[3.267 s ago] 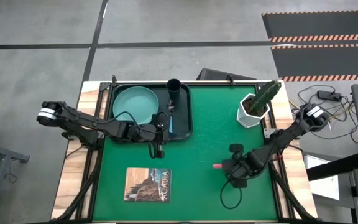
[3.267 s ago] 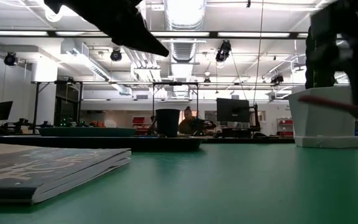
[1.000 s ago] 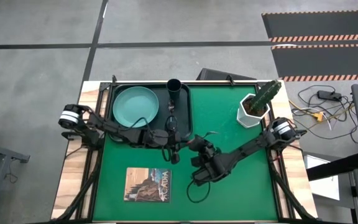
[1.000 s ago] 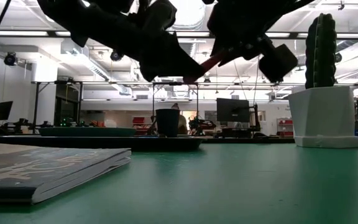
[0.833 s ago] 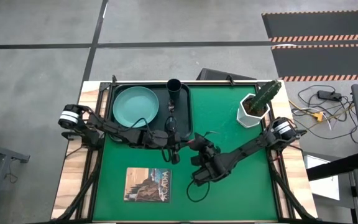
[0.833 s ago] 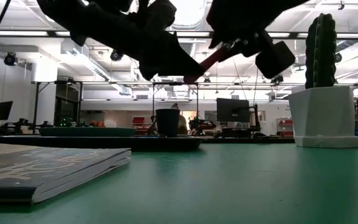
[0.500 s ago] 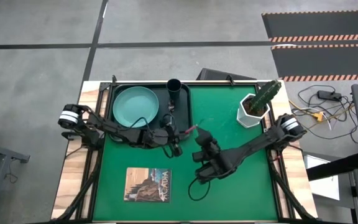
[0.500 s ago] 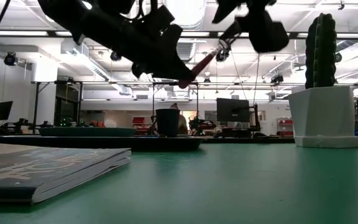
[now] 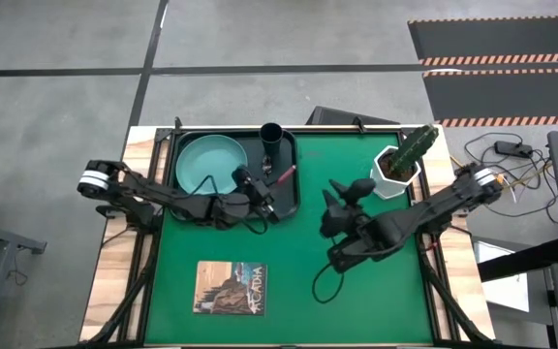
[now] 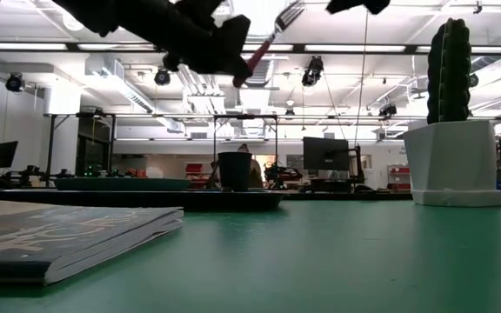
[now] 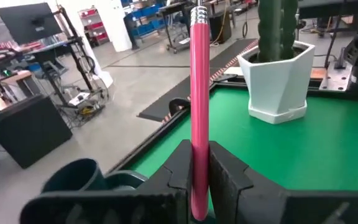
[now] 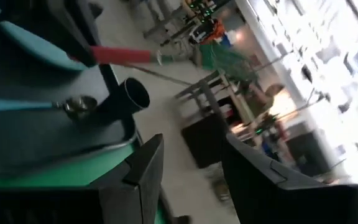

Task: Pick and place plate/cup/fork/spoon on tray
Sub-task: Put the pink fork on the black tray to the right of the blue spoon

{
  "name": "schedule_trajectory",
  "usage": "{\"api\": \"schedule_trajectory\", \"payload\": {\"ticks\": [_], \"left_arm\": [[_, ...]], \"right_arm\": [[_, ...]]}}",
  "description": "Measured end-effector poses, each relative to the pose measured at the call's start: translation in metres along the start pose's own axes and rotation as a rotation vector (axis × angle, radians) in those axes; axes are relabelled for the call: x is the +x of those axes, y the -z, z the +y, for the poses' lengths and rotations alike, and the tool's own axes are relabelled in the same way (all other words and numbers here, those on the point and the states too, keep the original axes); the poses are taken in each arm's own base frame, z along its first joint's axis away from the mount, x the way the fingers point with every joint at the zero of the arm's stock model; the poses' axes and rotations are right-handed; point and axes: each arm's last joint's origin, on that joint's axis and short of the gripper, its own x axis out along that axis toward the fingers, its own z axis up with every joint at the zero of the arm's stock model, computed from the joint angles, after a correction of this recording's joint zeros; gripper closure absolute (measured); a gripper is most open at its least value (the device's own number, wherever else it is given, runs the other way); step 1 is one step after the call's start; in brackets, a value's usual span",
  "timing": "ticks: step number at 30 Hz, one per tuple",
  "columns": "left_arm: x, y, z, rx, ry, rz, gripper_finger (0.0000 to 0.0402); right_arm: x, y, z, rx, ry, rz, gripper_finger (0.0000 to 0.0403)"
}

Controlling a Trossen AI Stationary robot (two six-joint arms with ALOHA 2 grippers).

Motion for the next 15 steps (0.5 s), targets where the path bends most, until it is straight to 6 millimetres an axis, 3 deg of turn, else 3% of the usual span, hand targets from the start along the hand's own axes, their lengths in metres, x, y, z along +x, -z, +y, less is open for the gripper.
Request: {"api": "schedule_trajectory", "payload": {"ticks": [4,10,15], "left_arm": [[-0.008,-0.010,0.006,-0.017,0.013,-0.030,0.0390],[-0.016,-0.012,0.008,-0.081,0.135,-0.112,0.0389],[-0.017,-0.013,0.008,-0.067,0.157,-0.136,0.0389]], "right_arm": [[-0.006,0.024,-0.002,0.144,0.048,-0.047,0.0255],[-0.003,0.052,0.019,0.375,0.099,-0.121,0.0255],[0.003,0.052,0.040,0.490,0.026,-0.150,0.0255]]}}
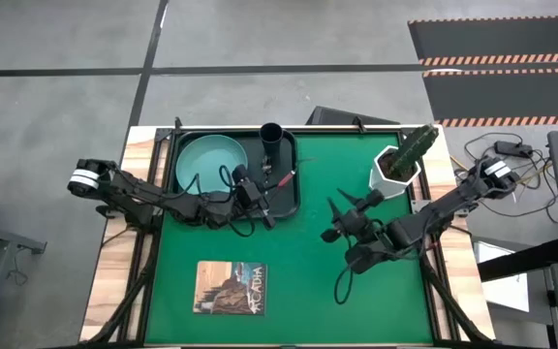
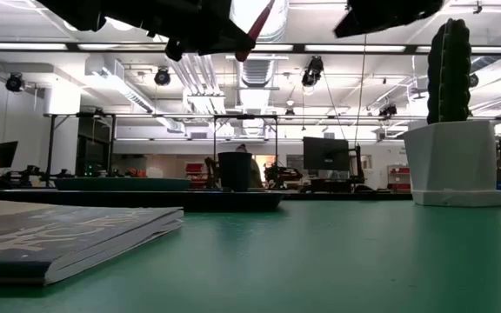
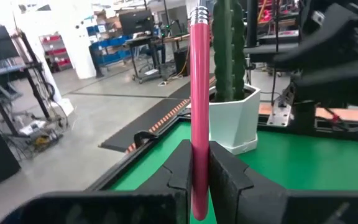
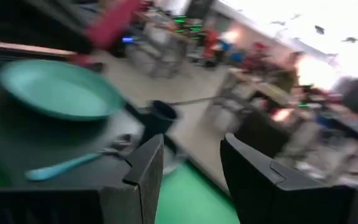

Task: Pick and place plate/cup/fork/spoon on tray
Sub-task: Put the pink fork on the black tray to the right of the blue spoon

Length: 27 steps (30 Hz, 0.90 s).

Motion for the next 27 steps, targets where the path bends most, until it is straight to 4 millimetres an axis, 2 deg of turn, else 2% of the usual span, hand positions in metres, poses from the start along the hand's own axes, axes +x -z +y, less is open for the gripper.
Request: {"api": "schedule_trajectory", "payload": {"ticks": [4,8,12,20,27], "left_arm": [[0.000,-0.005,0.000,0.038,-0.003,-0.022,0.0388],[-0.002,-0.009,0.000,0.043,-0.002,-0.053,0.0387],[-0.005,-0.010,-0.004,0.048,0.011,-0.062,0.0387],[-0.006,-0.012,-0.005,0.044,0.005,-0.077,0.0387],[-0.006,-0.012,0.000,0.109,-0.153,-0.055,0.0387]], "right_arm": [[0.007,-0.009,0.016,0.042,-0.193,-0.043,0.0262],[0.013,-0.027,0.021,0.095,-0.339,-0.215,0.0274],[0.021,-0.038,0.016,0.119,-0.315,-0.345,0.0288],[0.056,-0.039,0.010,0.236,-0.251,-0.382,0.0301],[0.072,-0.048,0.007,0.317,-0.186,-0.454,0.0301]]}}
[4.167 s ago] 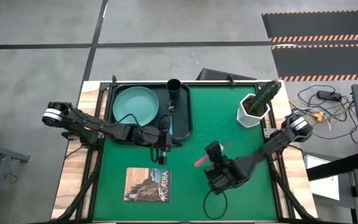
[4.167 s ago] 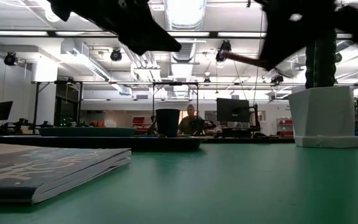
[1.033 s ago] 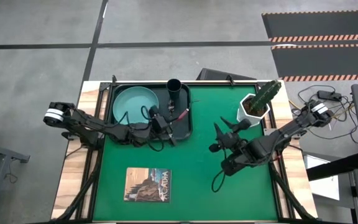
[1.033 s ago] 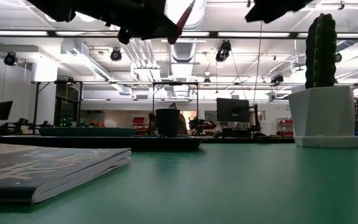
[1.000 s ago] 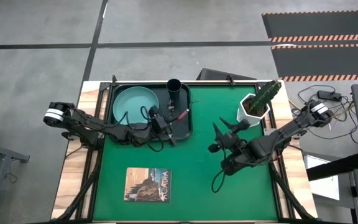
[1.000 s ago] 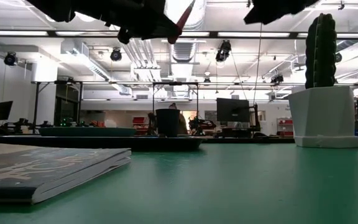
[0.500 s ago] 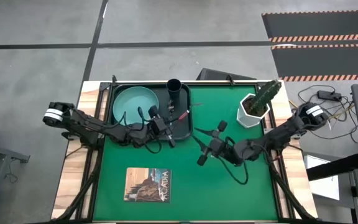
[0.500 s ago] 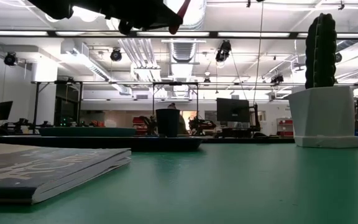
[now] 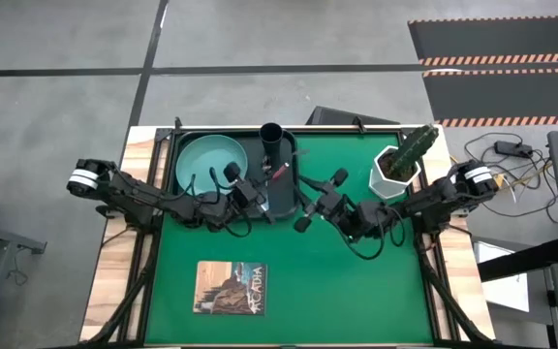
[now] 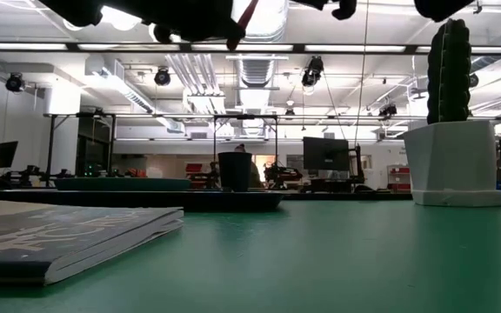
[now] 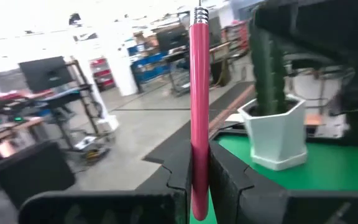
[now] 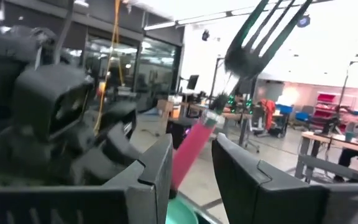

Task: Pick and place plate/cup/fork/spoon on tray
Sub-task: Put the pink fork on the black tray to the right of the blue spoon

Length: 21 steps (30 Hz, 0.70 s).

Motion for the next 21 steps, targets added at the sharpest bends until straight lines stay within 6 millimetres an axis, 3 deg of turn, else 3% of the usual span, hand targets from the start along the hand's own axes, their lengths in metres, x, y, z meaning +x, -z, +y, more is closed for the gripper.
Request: {"api": "schedule_trajectory", "payload": {"ticks": [9,15,21], "left_arm": [[-0.001,0.000,-0.001,0.012,-0.004,0.005,0.0387],[-0.002,0.000,-0.002,0.007,-0.006,0.005,0.0387],[-0.006,-0.002,-0.006,-0.006,0.018,-0.004,0.0386]], "right_arm": [[0.030,0.002,0.005,0.014,0.077,-0.002,0.0300],[0.037,0.003,0.011,-0.012,0.109,0.008,0.0300],[0.048,0.003,0.010,0.083,0.137,0.000,0.0300]]}}
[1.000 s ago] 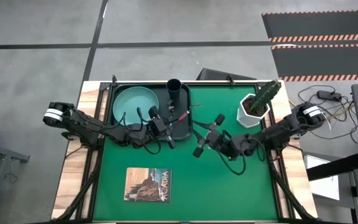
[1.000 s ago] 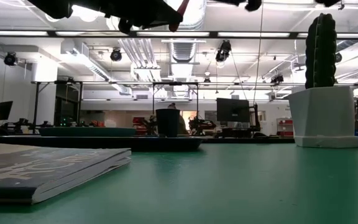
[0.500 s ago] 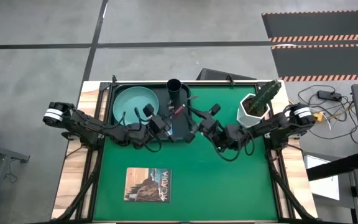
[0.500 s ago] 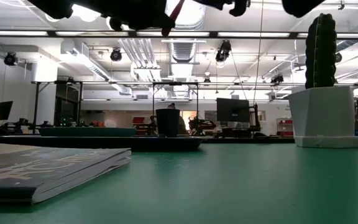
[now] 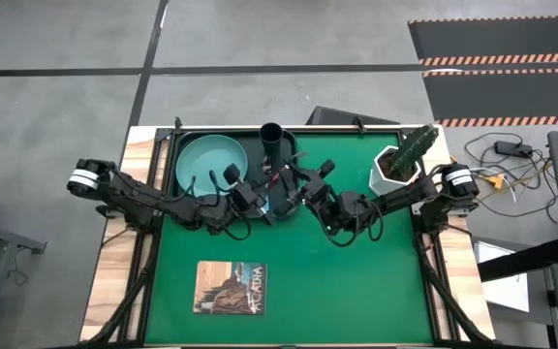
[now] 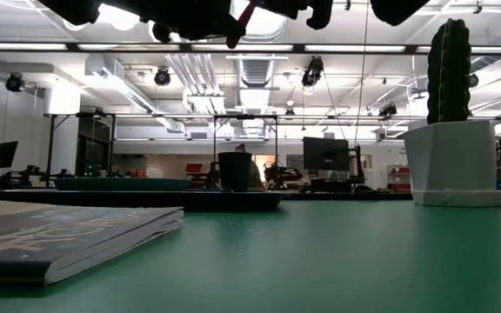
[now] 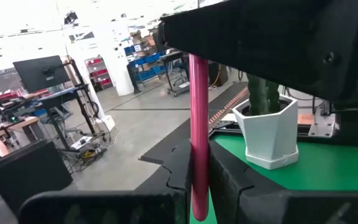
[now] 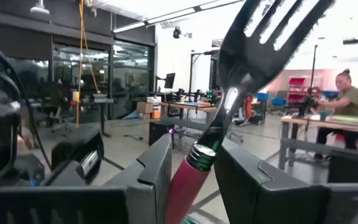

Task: Pick and place plate/cup/fork/spoon on tray
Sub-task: Put the pink fork on the black tray to the right of the blue spoon

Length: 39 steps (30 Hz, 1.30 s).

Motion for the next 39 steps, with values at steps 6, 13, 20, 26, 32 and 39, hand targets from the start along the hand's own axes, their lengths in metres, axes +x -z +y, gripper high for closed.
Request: {"api": "schedule_trajectory", "payload": {"ticks": [6,13,20,26,32,39], "left_arm": [[-0.002,-0.003,-0.001,-0.015,0.002,-0.014,0.0386],[-0.002,-0.002,-0.001,-0.009,-0.019,-0.005,0.0386],[-0.001,-0.001,0.000,0.000,-0.024,0.001,0.0386],[-0.001,0.000,-0.001,0.011,-0.026,0.014,0.0380],[-0.002,0.000,0.000,0.000,-0.050,0.020,0.0348],[-0.005,-0.001,0.004,0.034,-0.038,0.044,0.0306]], "right_arm": [[0.004,-0.002,0.001,0.078,0.006,-0.005,0.0300],[0.003,-0.002,0.002,0.051,0.004,-0.004,0.0320],[0.002,-0.002,0.003,0.052,-0.028,-0.016,0.0359],[0.002,-0.001,0.004,0.037,-0.043,-0.015,0.0367],[0.005,-0.002,0.001,-0.007,0.002,0.053,0.0367],[0.011,-0.021,0.002,-0.082,-0.023,0.150,0.0367]]}}
